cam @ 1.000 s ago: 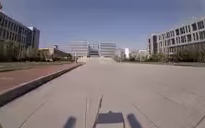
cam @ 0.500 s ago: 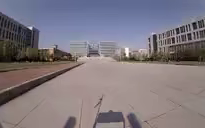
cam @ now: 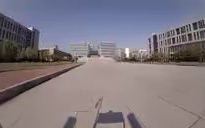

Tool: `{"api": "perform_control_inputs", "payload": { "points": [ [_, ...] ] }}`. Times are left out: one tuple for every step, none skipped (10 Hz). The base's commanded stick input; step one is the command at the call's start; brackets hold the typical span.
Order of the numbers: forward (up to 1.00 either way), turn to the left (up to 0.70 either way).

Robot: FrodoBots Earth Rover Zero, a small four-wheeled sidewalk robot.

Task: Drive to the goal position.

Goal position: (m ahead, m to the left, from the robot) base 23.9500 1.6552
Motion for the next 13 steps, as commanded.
{"api": "perform_control_inputs", "payload": {
  "points": [
    [0.7, 0.0],
    [0.7, 0.0],
    [0.7, 0.0],
    [0.7, 0.0],
    [0.7, 0.0],
    [0.7, 0.0],
    [0.7, 0.0],
    [0.7, 0.0],
    [0.7, 0.0],
    [0.7, 0.0],
    [0.7, 0.0],
    [0.7, 0.0],
    [0.7, 0.0]
  ]
}}
